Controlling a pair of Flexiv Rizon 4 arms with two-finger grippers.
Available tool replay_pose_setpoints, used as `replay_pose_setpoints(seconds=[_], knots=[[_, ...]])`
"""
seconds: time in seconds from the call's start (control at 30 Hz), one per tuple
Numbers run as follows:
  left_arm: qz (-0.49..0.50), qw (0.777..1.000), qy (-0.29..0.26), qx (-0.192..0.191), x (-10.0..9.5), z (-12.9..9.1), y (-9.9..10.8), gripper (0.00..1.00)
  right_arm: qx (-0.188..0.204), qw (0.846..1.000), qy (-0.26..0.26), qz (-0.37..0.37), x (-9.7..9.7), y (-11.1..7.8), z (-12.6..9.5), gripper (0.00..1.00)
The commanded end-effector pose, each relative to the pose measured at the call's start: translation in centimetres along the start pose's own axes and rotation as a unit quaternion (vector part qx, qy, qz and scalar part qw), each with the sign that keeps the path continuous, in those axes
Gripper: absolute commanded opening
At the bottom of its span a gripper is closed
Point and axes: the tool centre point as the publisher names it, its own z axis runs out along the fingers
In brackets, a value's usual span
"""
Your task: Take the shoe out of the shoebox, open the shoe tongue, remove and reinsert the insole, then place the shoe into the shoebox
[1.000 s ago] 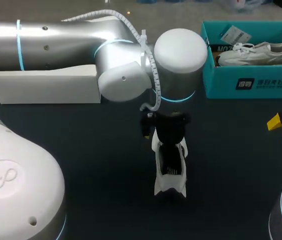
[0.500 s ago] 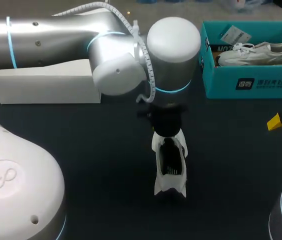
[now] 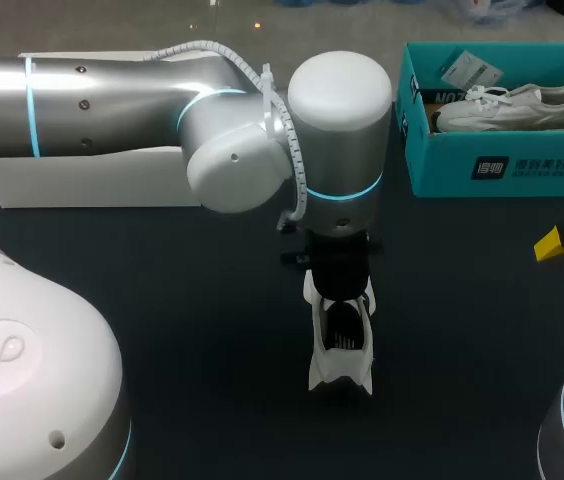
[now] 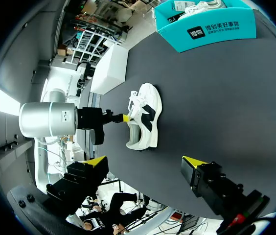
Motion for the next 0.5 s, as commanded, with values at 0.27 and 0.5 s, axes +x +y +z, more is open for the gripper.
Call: replay_pose_setpoints(seconds=[0.27,0.5], knots=[[-0.026,0.999,0.028,0.008,-0.2,-1.7,2.2,0.00,-0.037,0.999,-0.001,0.001,0.1,-0.9,-0.1,1.00],[-0.030,0.999,0.021,0.025,-1.4,0.2,1.1,0.00,-0.037,0.999,-0.001,0.001,0.1,-0.9,-0.1,1.00]])
